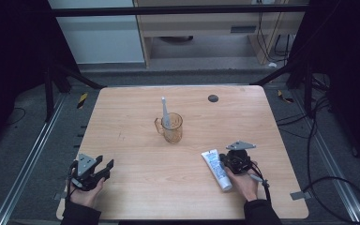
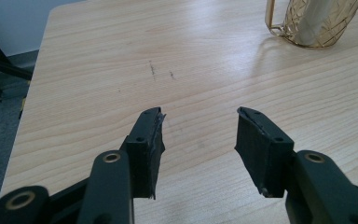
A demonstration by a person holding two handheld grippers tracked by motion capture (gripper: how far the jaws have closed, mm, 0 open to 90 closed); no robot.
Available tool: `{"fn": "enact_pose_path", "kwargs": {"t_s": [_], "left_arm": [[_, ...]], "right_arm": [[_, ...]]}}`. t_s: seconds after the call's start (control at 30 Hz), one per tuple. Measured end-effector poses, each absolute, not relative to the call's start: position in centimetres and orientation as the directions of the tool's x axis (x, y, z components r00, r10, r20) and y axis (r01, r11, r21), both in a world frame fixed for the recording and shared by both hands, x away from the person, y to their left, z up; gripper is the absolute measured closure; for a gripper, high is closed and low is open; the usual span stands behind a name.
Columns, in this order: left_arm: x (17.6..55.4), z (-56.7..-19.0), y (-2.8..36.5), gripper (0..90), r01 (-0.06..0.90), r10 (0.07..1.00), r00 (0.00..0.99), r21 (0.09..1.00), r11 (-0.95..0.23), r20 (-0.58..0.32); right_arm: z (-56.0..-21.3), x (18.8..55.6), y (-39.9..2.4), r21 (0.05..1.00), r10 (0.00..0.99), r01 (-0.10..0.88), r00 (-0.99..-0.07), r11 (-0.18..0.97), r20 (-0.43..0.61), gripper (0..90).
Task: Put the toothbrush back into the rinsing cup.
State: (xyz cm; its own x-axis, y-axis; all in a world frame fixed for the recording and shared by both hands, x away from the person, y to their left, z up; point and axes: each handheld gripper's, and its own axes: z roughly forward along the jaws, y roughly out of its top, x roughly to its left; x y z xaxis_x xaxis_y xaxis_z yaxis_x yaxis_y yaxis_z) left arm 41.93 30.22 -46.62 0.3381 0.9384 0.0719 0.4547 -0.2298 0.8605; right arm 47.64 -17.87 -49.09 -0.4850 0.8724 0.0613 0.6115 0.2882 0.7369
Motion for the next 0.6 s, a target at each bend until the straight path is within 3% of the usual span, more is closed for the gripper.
{"fn": "enact_pose_path", "kwargs": {"t_s": [0.3, 0.6], "left_arm": [[42.0, -46.7, 30.2, 48.7, 0.458, 0.937, 0.342, 0.859, -0.23, 0.068], [42.1, -46.8, 30.5, 47.3, 0.464, 0.937, 0.344, 0.857, -0.224, 0.058]], "right_arm": [[-48.9, 47.5, -17.3, 0.735, 0.859, 0.6, -0.51, 0.315, 0.049, 89.4], [-47.0, 46.8, -18.4, 0.778, 0.868, 0.562, -0.495, 0.281, 0.045, 80.0]]}}
